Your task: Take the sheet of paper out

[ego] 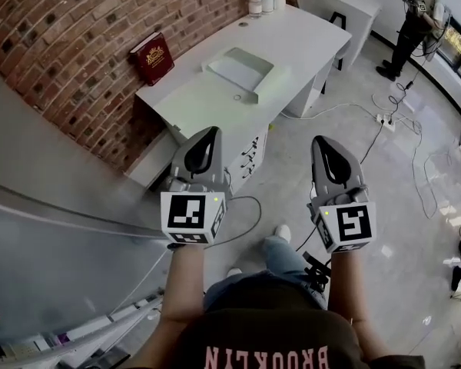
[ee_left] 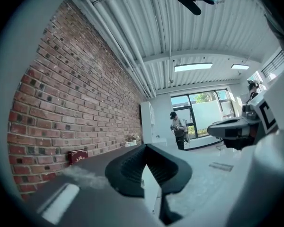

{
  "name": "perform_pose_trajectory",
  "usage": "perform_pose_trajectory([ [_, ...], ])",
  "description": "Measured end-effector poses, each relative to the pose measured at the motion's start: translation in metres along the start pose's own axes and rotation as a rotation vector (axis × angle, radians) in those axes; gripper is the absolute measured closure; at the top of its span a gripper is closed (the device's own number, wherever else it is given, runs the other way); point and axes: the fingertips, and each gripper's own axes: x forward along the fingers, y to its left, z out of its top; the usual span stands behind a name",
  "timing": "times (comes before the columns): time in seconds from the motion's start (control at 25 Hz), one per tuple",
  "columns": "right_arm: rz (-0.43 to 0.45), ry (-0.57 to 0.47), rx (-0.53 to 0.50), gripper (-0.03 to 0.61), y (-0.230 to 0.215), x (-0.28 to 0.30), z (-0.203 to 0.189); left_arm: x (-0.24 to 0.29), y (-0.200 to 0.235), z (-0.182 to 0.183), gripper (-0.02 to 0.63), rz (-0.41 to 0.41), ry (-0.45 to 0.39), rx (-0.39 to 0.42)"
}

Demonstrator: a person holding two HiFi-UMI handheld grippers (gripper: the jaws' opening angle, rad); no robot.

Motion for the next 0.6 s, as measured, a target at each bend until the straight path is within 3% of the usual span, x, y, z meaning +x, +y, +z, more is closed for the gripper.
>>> perform_pose_trajectory([
  [0.12,0.046,-0.031,-0.01,0.58,-0.024,0.023,-0.003,0.03,-0.004,-0.002,0.614,0.026,0.013,-0.006],
  [0.6,0.159,0.001,0.02,0.58,-0.145,0.104,-0.021,0.142,-0.026,0.0,0.614,0.164,0.033,-0.06],
])
